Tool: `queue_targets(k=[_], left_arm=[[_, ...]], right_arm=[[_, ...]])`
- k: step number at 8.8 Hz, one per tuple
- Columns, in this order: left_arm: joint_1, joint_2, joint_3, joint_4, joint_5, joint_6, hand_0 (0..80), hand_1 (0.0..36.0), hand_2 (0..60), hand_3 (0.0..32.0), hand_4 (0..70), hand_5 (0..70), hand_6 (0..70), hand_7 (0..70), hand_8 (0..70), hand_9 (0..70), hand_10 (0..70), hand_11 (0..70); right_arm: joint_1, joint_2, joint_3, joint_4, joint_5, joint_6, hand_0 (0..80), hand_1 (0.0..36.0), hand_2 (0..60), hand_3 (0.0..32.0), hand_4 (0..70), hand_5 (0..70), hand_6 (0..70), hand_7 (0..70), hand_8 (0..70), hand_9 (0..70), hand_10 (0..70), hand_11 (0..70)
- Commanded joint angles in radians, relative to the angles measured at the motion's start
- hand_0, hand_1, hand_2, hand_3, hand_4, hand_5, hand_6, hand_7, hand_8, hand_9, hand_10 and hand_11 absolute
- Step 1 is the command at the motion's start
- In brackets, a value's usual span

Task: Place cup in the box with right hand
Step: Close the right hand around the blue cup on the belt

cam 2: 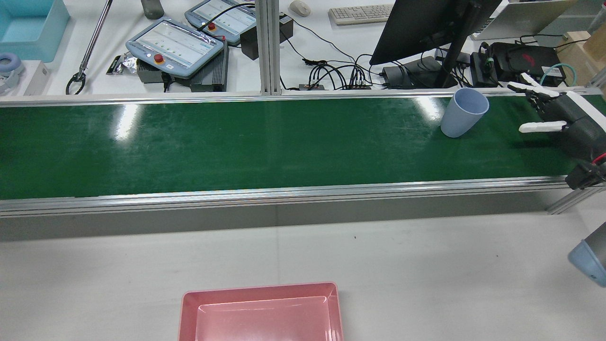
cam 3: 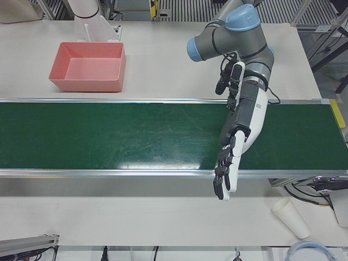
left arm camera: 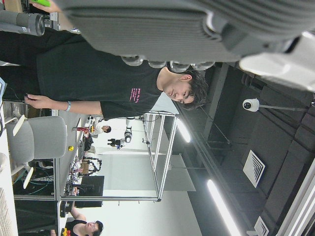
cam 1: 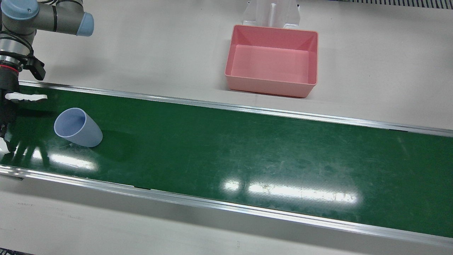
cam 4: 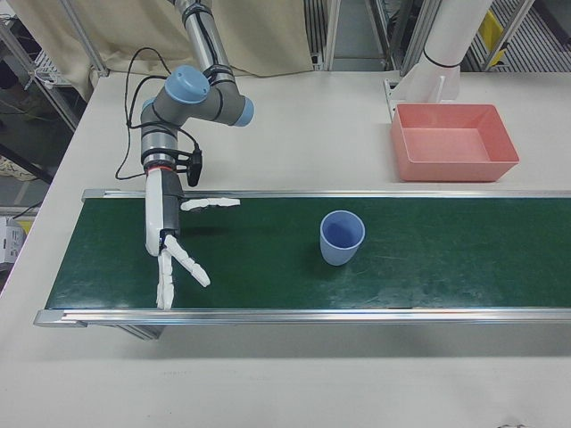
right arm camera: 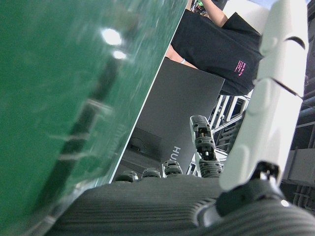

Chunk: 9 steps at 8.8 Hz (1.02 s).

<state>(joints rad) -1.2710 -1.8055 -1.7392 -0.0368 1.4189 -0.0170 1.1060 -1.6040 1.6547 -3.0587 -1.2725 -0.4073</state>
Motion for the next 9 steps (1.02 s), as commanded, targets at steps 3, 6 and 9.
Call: queue_targets(k=[3,6,9], left_arm=[[-0.001,0.002,0.001,0.0,0.0,-0.001,0.0,0.0,0.0,0.0,0.0,0.0,0.0,0.0,0.0,0.0,0.0,0.0],[0.001,0.002,0.001,0.0,0.0,0.0,0.0,0.0,0.0,0.0,0.0,0.0,0.0,0.0,0.0,0.0,0.0,0.0],[-0.001,0.002,0.001,0.0,0.0,-0.001,0.0,0.0,0.0,0.0,0.0,0.0,0.0,0.0,0.0,0.0,0.0,0.0]], right_arm=[[-0.024,0.029,0.005,0.0,0.008,0.002,49.7,14.3,4.0,0.0,4.1,4.3,2.4,6.4,0.0,0.0,0.0,0.0],[-0.093,0.038,0.027,-0.012,0.079,0.027,52.7,30.6,51.8,0.0,4.9,8.8,9.0,34.6,2.9,9.0,1.6,4.5],[-0.117,0.084,0.062,-0.012,0.079,0.077,80.0,36.0,60.0,0.0,21.4,33.3,55.1,70.0,70.0,70.0,70.0,70.0]])
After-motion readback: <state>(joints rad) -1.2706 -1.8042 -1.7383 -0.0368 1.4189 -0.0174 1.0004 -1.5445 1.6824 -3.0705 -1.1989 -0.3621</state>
